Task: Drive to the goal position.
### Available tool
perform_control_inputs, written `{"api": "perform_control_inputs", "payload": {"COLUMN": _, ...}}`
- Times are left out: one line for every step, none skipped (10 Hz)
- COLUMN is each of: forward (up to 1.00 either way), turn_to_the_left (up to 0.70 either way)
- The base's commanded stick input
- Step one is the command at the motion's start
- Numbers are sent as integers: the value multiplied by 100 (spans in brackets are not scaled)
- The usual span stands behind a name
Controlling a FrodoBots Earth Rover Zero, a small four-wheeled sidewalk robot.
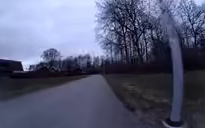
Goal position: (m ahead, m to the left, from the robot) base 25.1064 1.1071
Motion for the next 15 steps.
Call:
{"api": "perform_control_inputs", "payload": {"forward": 70, "turn_to_the_left": 0}}
{"api": "perform_control_inputs", "payload": {"forward": 70, "turn_to_the_left": 0}}
{"api": "perform_control_inputs", "payload": {"forward": 70, "turn_to_the_left": 0}}
{"api": "perform_control_inputs", "payload": {"forward": 70, "turn_to_the_left": 0}}
{"api": "perform_control_inputs", "payload": {"forward": 70, "turn_to_the_left": 0}}
{"api": "perform_control_inputs", "payload": {"forward": 70, "turn_to_the_left": 0}}
{"api": "perform_control_inputs", "payload": {"forward": 70, "turn_to_the_left": 0}}
{"api": "perform_control_inputs", "payload": {"forward": 70, "turn_to_the_left": 0}}
{"api": "perform_control_inputs", "payload": {"forward": 70, "turn_to_the_left": 0}}
{"api": "perform_control_inputs", "payload": {"forward": 70, "turn_to_the_left": 0}}
{"api": "perform_control_inputs", "payload": {"forward": 70, "turn_to_the_left": 0}}
{"api": "perform_control_inputs", "payload": {"forward": 70, "turn_to_the_left": 0}}
{"api": "perform_control_inputs", "payload": {"forward": 70, "turn_to_the_left": 0}}
{"api": "perform_control_inputs", "payload": {"forward": 70, "turn_to_the_left": 0}}
{"api": "perform_control_inputs", "payload": {"forward": 70, "turn_to_the_left": 0}}
